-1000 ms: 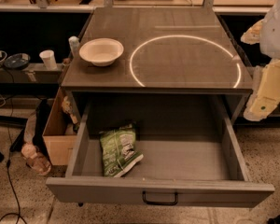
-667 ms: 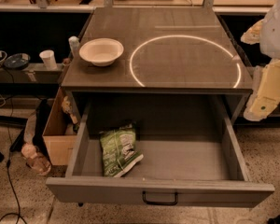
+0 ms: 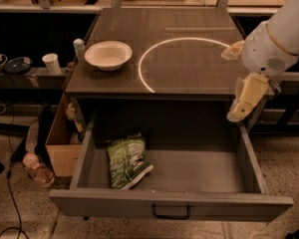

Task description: Pick green jalapeno chip bag from top drawer and place on counter

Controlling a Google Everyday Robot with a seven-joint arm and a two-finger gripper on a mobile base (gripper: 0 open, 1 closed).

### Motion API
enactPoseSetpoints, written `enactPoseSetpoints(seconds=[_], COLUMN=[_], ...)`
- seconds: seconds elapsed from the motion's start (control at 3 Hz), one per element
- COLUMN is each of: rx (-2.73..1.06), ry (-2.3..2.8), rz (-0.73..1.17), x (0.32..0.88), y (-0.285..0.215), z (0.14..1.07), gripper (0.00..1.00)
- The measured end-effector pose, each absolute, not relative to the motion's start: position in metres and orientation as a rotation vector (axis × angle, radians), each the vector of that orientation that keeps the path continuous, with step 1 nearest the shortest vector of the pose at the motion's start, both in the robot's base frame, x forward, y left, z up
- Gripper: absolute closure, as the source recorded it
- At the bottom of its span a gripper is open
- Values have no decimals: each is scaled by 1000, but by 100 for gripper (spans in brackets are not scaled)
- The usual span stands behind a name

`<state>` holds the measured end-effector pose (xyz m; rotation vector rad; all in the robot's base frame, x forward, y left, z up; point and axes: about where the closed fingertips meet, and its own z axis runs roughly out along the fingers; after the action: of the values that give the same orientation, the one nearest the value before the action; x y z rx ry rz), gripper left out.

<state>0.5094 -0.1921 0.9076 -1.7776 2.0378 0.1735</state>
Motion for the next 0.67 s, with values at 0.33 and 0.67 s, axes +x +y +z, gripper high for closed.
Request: enactPoseSetpoints(seconds=[0.33, 0.67], rx=[-1750, -1758], ry=[1875, 1876], rz=[436, 425], x=[575, 573], y=[-179, -178], z=[847, 849], gripper=[0, 0])
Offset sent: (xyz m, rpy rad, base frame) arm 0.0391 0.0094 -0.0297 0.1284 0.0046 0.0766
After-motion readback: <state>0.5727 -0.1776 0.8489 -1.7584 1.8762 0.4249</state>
